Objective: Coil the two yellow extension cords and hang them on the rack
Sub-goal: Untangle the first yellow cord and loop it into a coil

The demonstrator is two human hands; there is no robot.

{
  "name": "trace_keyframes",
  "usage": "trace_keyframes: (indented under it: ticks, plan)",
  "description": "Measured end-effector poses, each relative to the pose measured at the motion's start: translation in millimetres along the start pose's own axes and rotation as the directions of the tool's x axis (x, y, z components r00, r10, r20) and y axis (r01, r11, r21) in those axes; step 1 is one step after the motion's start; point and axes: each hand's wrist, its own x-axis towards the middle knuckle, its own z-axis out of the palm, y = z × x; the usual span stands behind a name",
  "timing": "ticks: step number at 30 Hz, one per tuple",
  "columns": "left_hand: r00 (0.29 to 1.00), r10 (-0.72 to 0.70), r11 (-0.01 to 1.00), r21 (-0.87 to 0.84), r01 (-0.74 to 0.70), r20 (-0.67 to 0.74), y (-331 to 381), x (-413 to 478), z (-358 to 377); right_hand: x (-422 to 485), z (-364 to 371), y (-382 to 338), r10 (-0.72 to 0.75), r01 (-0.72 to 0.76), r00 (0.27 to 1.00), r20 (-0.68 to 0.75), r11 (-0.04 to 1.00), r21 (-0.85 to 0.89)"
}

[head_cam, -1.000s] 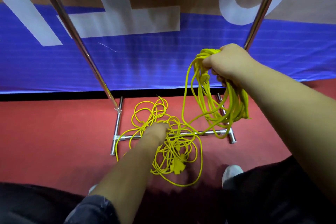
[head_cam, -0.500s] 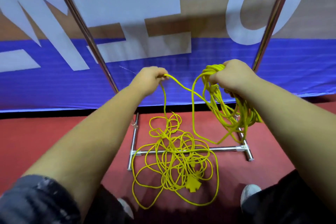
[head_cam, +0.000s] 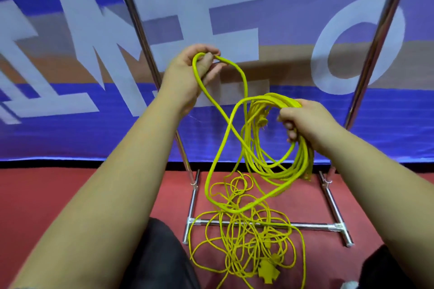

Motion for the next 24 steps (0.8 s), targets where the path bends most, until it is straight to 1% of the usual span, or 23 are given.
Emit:
trace_keyframes:
  ticks: [2, 3, 5, 7, 8, 10, 12, 14, 17, 20, 22, 24]
  plan:
    - [0.998, -0.061, 0.998, -0.005, 0.061, -0.002, -14, -16, -4, -1, 1, 1, 0.01, -0.01, 1.0, -0.017, 0.999, 0.036]
    - [0.995, -0.099, 0.994, -0.041, 0.098, -0.007, -22, -25, -7, -1, 1, 4, 0.018, -0.017, 1.0, -0.011, 0.998, 0.054]
    - [0.979, -0.202, 0.964, -0.176, 0.199, 0.003, -34, -40, -9, -1, -1, 8, 0.015, -0.016, 0.999, 0.037, 0.999, 0.032]
    - [0.951, -0.306, 0.897, -0.324, 0.3, 0.036, -39, -47, -8, -1, -4, 13, 0.003, 0.001, 0.993, 0.118, 1.0, -0.03]
    - [0.941, -0.335, 0.863, -0.385, 0.327, 0.049, -40, -48, -8, -2, -5, 14, -0.002, 0.006, 0.985, 0.171, 1.0, -0.021]
    - [0.928, -0.371, 0.799, -0.493, 0.344, 0.047, -45, -47, -10, -4, -4, 13, -0.009, -0.01, 0.962, 0.273, 0.998, 0.066]
    - [0.91, -0.413, 0.753, -0.55, 0.361, 0.032, -52, -50, -9, -7, -1, 9, -0.016, -0.04, 0.942, 0.336, 0.986, 0.16]
    - [0.891, -0.452, 0.738, -0.544, 0.399, 0.039, -63, -55, -5, -10, 2, 7, -0.017, -0.082, 0.917, 0.397, 0.97, 0.23]
    - [0.873, -0.485, 0.747, -0.496, 0.443, 0.048, -74, -57, 1, -15, 11, 2, 0.003, -0.13, 0.884, 0.467, 0.962, 0.24]
    - [0.852, -0.521, 0.761, -0.425, 0.491, 0.052, -79, -55, 1, -19, 21, -1, 0.042, -0.151, 0.903, 0.428, 0.963, 0.225]
    - [0.832, -0.554, 0.774, -0.355, 0.524, 0.02, -89, -52, -6, -20, 22, 0, 0.06, -0.155, 0.918, 0.392, 0.964, 0.216]
    - [0.797, -0.603, 0.774, -0.263, 0.576, -0.032, -100, -51, -12, -18, 22, 1, 0.057, -0.147, 0.927, 0.37, 0.964, 0.22]
